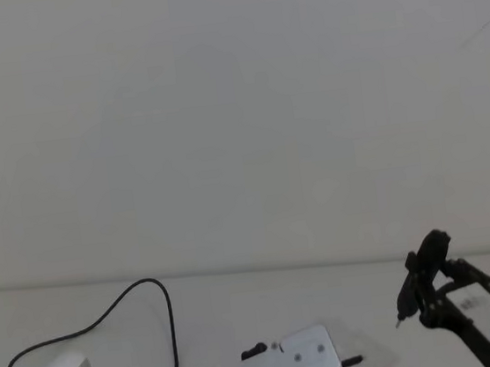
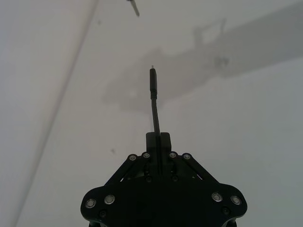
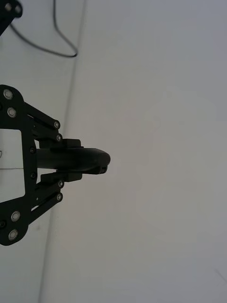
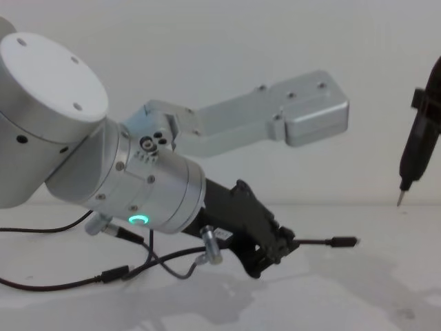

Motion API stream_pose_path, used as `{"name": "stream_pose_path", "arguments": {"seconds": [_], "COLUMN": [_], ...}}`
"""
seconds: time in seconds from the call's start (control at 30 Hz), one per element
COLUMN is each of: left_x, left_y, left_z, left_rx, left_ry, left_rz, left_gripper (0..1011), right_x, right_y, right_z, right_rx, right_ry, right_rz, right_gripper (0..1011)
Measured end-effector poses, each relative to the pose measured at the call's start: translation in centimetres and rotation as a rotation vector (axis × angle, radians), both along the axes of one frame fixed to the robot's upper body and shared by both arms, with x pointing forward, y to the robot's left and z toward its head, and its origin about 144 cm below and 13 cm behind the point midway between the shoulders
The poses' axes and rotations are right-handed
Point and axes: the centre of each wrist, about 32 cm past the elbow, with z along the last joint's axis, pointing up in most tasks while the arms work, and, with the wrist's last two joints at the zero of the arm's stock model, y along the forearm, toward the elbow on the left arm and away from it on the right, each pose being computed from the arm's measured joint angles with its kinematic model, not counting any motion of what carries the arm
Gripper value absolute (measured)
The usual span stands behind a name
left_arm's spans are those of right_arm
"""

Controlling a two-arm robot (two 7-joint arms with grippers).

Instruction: Pick up the data cable with the one hand.

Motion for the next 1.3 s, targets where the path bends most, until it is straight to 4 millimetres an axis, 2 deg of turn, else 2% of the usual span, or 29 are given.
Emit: {"name": "stream_pose_path", "arguments": {"seconds": [0.37, 0.53, 1.3], "left_x": [0.1, 0.2, 0.3], "left_y": [-0.3, -0.3, -0.3], "left_z": [1.0, 1.4, 2.0], "left_rx": [-0.087, -0.111, -0.148], "left_ry": [-0.030, -0.037, -0.047], "left_rz": [-0.005, 0.000, 0.008], "left_gripper": [49, 48, 49], "right_x": [-0.4, -0.5, -1.0], "right_y": [0.1, 0.1, 0.1], "right_z": [2.5, 3.1, 2.8], "right_rx": [0.109, 0.133, 0.149], "right_ry": [-0.007, 0.001, 0.053], "right_rz": [0.030, 0.041, 0.031], "right_gripper": [268, 268, 268]}}
